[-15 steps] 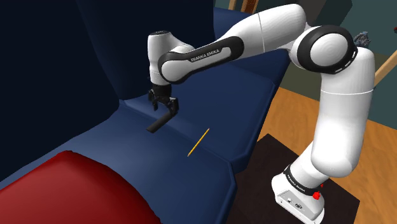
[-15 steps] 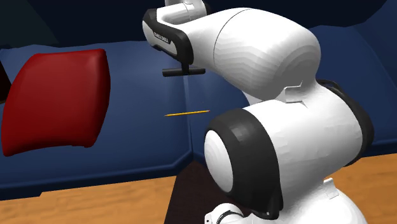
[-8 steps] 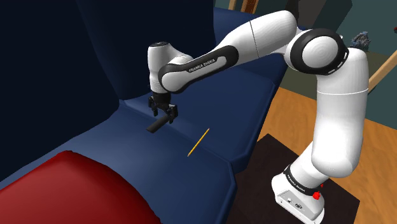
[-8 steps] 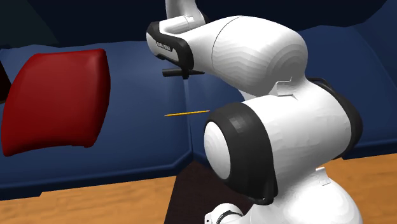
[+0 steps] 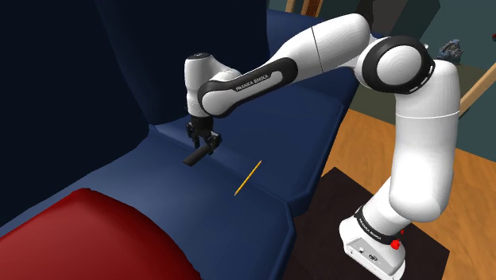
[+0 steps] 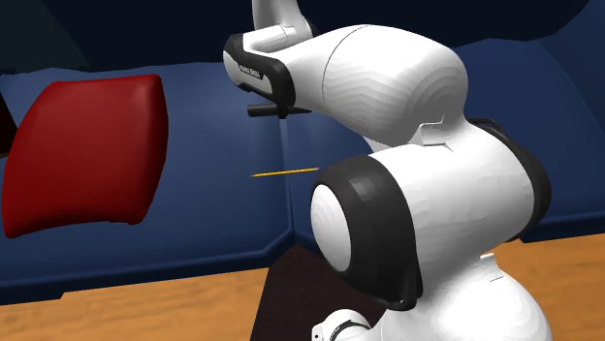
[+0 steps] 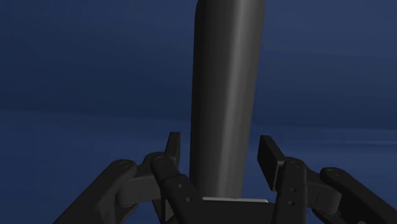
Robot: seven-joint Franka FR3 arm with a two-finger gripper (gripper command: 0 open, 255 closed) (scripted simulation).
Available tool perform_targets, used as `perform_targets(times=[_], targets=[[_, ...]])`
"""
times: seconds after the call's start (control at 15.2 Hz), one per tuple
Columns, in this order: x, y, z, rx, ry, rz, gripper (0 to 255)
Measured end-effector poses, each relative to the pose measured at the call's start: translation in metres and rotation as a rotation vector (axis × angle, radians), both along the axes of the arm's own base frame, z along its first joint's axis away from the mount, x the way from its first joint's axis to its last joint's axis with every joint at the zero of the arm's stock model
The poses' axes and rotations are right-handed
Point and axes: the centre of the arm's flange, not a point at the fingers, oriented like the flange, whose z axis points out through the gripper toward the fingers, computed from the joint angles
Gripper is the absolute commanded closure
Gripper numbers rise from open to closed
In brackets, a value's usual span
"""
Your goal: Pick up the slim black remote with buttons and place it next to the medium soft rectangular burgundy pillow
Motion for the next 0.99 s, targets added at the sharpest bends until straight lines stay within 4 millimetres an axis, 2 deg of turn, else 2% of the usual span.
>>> perform_targets(times=[0.66, 0.99], targets=[[0.0, 0.0, 0.004, 0.0, 0.0, 0.0, 255], [-0.001, -0.001, 0.024, -0.001, 0.003, 0.0, 255]])
